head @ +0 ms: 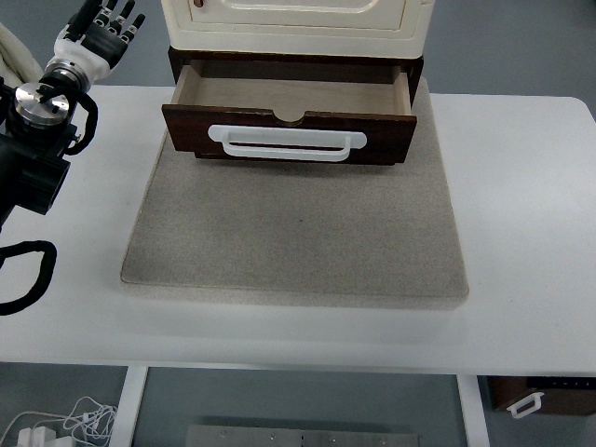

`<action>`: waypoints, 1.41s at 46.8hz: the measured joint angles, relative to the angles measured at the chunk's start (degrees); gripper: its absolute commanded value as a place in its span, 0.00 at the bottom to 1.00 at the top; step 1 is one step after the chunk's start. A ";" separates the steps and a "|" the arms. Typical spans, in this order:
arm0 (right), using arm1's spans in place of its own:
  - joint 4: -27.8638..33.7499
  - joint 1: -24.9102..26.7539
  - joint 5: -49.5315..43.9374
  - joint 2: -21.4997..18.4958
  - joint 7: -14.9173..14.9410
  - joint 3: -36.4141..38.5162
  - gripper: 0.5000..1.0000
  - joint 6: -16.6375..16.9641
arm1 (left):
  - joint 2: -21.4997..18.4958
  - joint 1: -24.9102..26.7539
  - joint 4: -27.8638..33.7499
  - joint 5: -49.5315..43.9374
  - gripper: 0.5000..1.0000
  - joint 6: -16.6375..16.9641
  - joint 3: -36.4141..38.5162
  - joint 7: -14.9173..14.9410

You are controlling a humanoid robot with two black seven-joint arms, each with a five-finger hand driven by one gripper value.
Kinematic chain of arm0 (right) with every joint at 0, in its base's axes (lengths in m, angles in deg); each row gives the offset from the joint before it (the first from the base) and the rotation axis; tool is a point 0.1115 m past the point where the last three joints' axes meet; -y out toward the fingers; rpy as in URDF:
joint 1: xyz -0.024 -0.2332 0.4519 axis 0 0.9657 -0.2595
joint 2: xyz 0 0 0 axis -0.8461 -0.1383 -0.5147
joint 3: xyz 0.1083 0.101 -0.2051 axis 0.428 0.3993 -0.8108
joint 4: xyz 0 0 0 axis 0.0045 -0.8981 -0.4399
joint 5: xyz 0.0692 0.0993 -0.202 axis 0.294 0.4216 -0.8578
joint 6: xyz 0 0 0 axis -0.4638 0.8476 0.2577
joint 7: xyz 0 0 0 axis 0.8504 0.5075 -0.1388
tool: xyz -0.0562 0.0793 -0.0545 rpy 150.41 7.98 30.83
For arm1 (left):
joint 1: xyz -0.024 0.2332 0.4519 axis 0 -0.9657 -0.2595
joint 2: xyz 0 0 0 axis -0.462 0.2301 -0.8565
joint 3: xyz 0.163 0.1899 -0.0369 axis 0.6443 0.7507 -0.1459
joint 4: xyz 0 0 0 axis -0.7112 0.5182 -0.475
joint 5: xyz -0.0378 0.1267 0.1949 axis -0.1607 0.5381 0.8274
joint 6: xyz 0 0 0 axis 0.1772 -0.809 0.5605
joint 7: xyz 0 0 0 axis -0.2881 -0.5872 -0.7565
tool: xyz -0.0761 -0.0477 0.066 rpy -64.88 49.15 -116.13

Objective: Close the drawer under the combination cabinet

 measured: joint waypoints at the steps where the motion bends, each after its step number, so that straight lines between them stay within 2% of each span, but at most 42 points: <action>1: 0.00 0.00 0.00 0.00 0.01 0.00 0.90 0.00 | -0.32 0.00 0.01 0.04 1.00 -0.05 0.03 0.00; 16: -0.01 -0.03 0.00 0.00 0.01 0.00 0.90 -0.02 | -2.42 1.44 0.40 0.50 1.00 -2.13 -0.03 -0.35; 34: 0.01 -0.02 0.00 0.00 0.00 -0.01 0.90 0.00 | -8.72 9.42 0.69 0.66 1.00 -3.85 0.31 -0.45; 41: -0.04 -0.02 0.00 0.00 0.01 -0.01 0.90 0.01 | -11.39 12.58 4.07 1.54 1.00 -4.53 3.04 -0.45; 51: -0.01 -0.01 0.00 0.00 0.01 0.00 0.90 0.00 | -15.57 15.26 12.05 2.82 1.00 -4.80 3.73 -0.46; 58: -0.01 -0.01 0.00 0.00 0.01 -0.01 0.90 -0.01 | -15.97 17.71 14.06 6.32 1.00 -5.58 3.75 -0.44; 66: 0.00 -0.02 0.00 0.00 0.01 0.00 0.90 -0.04 | -16.18 17.45 18.94 10.04 1.00 -6.22 3.81 -0.37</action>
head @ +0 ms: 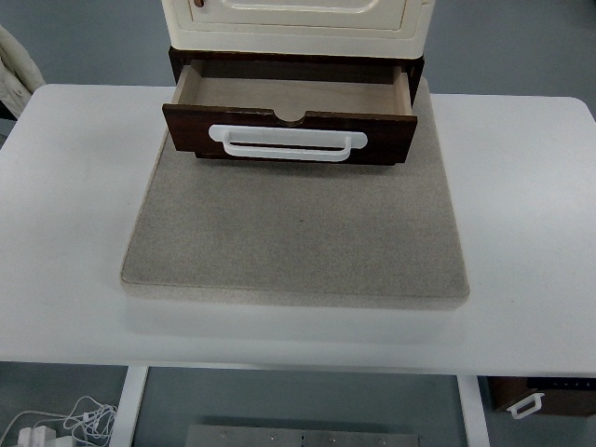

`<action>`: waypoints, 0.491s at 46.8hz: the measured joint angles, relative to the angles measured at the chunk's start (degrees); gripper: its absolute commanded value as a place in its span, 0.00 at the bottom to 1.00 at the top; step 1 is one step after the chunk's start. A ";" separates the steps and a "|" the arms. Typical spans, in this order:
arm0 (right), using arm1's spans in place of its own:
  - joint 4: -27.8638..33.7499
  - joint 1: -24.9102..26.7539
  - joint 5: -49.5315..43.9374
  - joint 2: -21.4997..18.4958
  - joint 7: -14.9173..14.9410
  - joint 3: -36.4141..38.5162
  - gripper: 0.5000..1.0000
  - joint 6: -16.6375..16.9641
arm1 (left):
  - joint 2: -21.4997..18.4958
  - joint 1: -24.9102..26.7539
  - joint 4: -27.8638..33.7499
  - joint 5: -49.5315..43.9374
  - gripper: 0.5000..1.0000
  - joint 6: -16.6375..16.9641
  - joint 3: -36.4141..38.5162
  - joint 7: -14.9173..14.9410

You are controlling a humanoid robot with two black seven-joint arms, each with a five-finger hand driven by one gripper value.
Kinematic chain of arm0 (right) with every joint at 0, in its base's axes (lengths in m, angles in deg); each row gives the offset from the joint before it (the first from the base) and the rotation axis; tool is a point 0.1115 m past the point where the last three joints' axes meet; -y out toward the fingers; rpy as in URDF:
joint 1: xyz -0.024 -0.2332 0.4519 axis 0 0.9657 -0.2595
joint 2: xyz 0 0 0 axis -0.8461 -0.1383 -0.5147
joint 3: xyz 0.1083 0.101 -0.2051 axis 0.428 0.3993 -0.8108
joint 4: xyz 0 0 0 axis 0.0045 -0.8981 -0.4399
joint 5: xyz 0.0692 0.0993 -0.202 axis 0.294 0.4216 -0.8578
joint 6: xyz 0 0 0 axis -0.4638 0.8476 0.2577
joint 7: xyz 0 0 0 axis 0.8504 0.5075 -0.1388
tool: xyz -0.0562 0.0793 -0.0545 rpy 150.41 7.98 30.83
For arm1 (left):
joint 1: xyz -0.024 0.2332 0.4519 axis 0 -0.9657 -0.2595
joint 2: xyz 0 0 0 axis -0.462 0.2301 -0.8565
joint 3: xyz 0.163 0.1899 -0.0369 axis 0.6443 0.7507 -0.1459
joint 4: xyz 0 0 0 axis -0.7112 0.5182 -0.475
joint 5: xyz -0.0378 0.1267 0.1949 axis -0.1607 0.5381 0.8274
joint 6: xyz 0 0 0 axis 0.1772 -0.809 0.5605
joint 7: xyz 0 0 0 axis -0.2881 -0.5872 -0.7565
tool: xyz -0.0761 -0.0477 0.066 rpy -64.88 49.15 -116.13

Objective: Close the drawer under the combination cabinet

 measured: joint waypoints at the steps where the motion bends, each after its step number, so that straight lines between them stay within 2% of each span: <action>1: 0.00 0.01 0.00 0.00 -0.01 0.00 0.90 0.00 | 0.00 -0.14 0.69 0.34 1.00 0.00 0.01 0.00; 13: -0.01 0.01 0.00 0.00 -0.01 -0.01 0.90 0.01 | 0.01 0.04 8.60 2.13 0.99 0.18 1.71 0.28; 23: -0.02 0.01 -0.01 0.00 -0.01 -0.01 0.90 0.05 | 0.20 0.08 18.07 9.04 1.00 0.55 3.95 0.39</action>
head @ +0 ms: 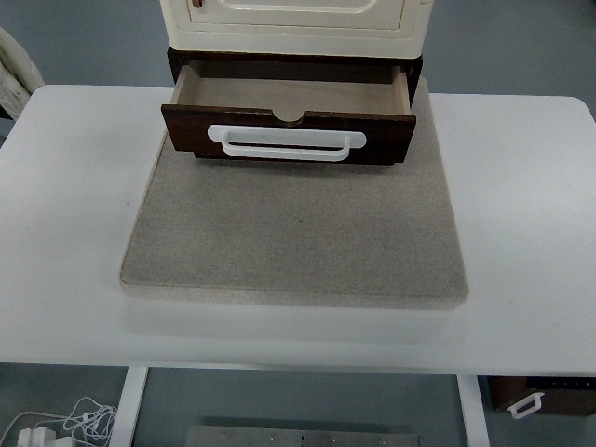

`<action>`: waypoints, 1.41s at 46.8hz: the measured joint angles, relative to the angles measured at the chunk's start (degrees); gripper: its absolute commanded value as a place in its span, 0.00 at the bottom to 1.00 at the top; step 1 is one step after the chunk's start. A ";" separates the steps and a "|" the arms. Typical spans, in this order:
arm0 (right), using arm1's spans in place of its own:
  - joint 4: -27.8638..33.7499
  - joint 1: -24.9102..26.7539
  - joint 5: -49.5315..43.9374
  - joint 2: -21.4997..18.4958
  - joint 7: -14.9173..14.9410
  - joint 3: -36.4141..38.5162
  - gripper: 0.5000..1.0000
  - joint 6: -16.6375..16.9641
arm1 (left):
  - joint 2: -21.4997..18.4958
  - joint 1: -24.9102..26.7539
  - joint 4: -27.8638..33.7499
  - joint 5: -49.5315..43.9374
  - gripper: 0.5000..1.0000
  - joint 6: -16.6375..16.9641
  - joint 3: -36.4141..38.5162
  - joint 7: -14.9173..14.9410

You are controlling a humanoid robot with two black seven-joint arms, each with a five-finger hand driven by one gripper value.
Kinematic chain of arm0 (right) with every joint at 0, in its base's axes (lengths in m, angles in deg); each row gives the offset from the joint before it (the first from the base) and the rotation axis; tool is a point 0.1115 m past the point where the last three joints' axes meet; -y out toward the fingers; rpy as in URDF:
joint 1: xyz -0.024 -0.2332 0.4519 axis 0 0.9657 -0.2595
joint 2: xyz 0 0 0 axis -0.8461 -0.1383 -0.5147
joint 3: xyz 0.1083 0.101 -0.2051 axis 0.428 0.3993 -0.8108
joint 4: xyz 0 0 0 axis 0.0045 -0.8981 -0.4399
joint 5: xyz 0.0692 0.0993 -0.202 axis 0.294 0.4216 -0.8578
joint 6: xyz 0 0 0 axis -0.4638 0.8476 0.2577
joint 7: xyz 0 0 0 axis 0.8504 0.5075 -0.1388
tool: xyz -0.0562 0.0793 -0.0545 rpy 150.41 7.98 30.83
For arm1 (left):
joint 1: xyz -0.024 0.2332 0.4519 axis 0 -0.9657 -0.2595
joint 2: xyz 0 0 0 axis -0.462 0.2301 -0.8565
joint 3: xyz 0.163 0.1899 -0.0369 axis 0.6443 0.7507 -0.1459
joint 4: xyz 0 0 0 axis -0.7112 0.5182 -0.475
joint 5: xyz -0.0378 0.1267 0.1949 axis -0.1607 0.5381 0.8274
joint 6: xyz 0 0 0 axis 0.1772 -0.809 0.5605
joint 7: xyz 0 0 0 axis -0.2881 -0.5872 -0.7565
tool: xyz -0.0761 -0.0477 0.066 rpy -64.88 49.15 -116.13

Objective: Close the drawer under the combination cabinet

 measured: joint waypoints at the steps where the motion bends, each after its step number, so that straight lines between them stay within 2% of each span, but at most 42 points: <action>1: 0.00 0.00 0.00 0.00 0.00 0.00 0.90 0.00 | 0.10 -0.12 0.87 0.73 1.00 0.00 0.04 0.06; 12: -0.01 -0.01 0.00 0.00 0.00 -0.01 0.90 -0.02 | 0.51 -0.34 10.22 5.04 0.99 -0.27 5.10 0.41; 20: -0.01 -0.02 0.00 0.00 0.01 0.01 0.90 -0.02 | 0.36 -0.15 17.80 6.11 1.00 0.06 11.38 0.62; 33: 0.01 0.00 0.00 0.00 0.00 0.01 0.90 0.00 | 0.18 0.99 26.55 9.47 0.99 -0.73 21.90 0.77; 44: 0.03 -0.01 0.00 0.00 0.01 -0.01 0.91 0.00 | 0.00 3.44 30.09 11.36 0.99 -3.04 31.46 0.83; 49: 0.00 -0.01 0.00 0.00 0.01 0.00 0.90 -0.01 | 0.50 4.33 31.37 16.42 1.00 -3.62 37.22 1.78; 55: -0.03 -0.01 0.00 0.00 0.01 0.00 0.90 -0.01 | 1.51 4.34 32.20 19.90 0.99 -5.59 40.52 2.35; 61: -0.04 -0.02 0.00 0.00 0.00 0.01 0.90 -0.02 | 2.53 4.20 32.23 20.84 0.99 -6.98 44.42 4.29; 66: -0.02 -0.01 0.00 0.00 0.01 0.01 0.90 -0.03 | 2.87 4.14 32.21 22.27 0.99 -8.36 47.30 7.75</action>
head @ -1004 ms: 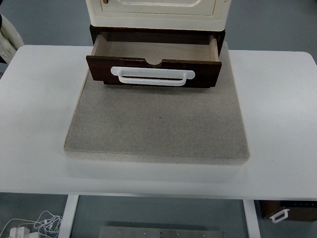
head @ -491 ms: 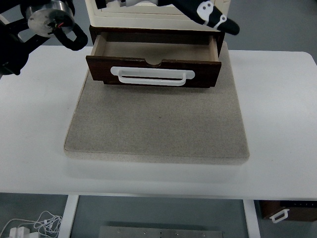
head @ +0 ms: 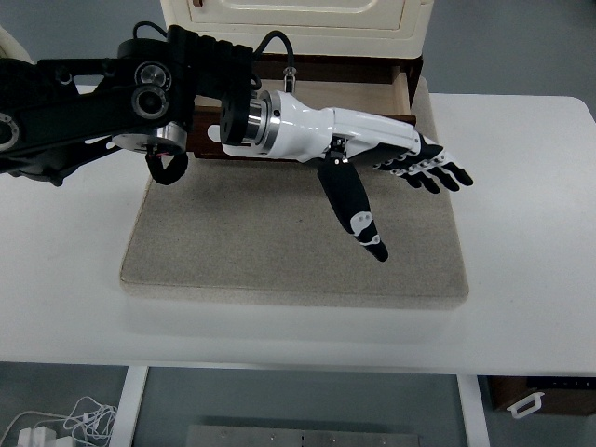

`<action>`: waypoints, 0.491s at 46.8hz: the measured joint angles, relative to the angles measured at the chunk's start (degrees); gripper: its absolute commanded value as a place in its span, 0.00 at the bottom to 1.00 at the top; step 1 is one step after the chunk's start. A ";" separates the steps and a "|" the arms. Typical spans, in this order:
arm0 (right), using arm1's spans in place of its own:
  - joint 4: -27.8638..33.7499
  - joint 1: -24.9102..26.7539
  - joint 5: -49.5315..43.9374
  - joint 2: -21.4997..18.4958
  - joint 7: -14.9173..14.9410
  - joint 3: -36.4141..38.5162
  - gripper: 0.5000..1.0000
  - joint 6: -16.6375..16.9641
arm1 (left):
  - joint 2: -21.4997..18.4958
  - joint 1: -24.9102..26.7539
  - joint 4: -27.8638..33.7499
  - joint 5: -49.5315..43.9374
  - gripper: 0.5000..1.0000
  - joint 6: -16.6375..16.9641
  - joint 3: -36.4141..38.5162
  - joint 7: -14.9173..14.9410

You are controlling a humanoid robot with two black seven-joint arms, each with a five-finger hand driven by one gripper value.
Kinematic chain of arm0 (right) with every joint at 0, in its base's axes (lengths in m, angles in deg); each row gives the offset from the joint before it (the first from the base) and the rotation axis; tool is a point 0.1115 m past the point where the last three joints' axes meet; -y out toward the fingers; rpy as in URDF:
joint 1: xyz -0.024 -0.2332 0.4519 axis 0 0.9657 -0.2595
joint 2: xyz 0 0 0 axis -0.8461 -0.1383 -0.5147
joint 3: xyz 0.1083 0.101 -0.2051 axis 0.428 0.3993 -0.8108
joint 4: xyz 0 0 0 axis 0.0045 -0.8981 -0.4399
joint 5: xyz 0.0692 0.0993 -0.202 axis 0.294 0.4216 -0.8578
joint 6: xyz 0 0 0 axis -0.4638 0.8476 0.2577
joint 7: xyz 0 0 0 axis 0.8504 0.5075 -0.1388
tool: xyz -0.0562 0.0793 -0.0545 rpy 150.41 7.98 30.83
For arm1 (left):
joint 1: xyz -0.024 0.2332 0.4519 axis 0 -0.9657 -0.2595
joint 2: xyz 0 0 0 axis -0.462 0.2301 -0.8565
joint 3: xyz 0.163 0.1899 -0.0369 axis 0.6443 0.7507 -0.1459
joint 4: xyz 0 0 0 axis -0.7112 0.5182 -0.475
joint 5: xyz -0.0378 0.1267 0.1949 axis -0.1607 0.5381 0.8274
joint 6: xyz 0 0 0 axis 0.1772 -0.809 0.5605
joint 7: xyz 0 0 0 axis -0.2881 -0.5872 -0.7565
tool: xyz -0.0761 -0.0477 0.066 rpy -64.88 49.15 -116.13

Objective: Close the drawer under the combination cabinet

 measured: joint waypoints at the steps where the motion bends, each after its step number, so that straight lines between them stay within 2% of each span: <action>1: 0.01 0.00 0.00 0.00 0.00 0.00 0.90 0.00 | 0.01 0.00 0.00 0.54 0.99 -0.54 0.65 0.84; 8: 0.03 0.00 0.00 0.00 -0.01 -0.03 0.90 0.00 | -0.05 0.37 -0.40 1.31 0.99 -4.58 3.07 5.21; 14: 0.05 0.00 0.00 0.00 0.00 -0.01 0.90 0.01 | -0.06 0.51 -1.60 1.33 1.00 -7.62 4.74 10.80; 23: 0.03 0.00 0.00 0.00 -0.01 0.00 0.90 0.03 | 0.00 0.76 -5.56 1.33 1.00 -9.01 5.72 16.05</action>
